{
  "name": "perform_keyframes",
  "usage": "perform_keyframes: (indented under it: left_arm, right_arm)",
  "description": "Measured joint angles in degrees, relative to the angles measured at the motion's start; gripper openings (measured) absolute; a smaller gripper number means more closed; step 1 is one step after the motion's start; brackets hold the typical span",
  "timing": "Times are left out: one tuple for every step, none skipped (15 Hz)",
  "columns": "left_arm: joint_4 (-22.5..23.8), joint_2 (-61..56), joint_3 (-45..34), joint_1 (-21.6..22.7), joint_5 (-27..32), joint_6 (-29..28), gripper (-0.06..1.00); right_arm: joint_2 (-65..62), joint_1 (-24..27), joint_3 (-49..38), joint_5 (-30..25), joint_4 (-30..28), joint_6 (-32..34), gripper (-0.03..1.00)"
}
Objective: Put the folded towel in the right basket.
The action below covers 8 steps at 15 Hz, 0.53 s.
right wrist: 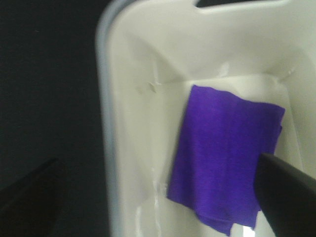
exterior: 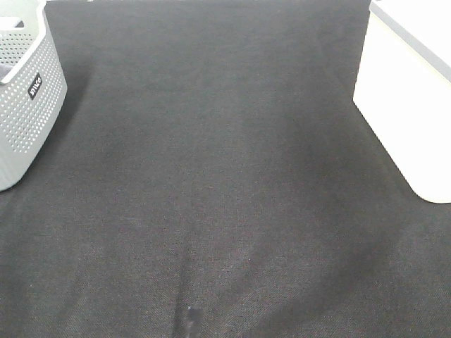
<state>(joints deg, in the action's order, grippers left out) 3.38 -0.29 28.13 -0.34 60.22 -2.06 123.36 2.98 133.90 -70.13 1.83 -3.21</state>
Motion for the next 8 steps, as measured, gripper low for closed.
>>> perform_keyframes:
  left_arm:
    - [0.0,0.0,0.0,0.0,0.0,0.0,0.99]
    - [0.0,0.0,0.0,0.0,0.0,0.0,0.99]
    - [0.0,0.0,0.0,0.0,0.0,0.0,0.99]
    - [0.0,0.0,0.0,0.0,0.0,0.0,0.99]
    - [0.0,0.0,0.0,0.0,0.0,0.0,0.99]
    - [0.0,0.0,0.0,0.0,0.0,0.0,0.99]
    - [0.0,0.0,0.0,0.0,0.0,0.0,0.99]
    - [0.0,0.0,0.0,0.0,0.0,0.0,0.99]
  right_arm:
    - [0.0,0.0,0.0,0.0,0.0,0.0,0.97]
    - [-5.73,-2.29,-4.35,0.23,-1.83,2.69,0.97]
    - [-5.73,-2.29,-4.35,0.23,-1.83,2.69,0.97]
    - [-9.85,-2.29,-8.94,0.34,-2.64,3.21,0.97]
    - [-15.47,-2.23,-15.93,0.4,-3.27,3.21,0.98]
    - [-21.94,-2.23,-23.66,0.46,-3.67,3.21,0.98]
    - [-28.71,-2.23,-33.75,0.52,-3.67,3.21,0.98]
    - [-40.74,-2.23,-48.93,3.21,-3.61,3.61,0.98]
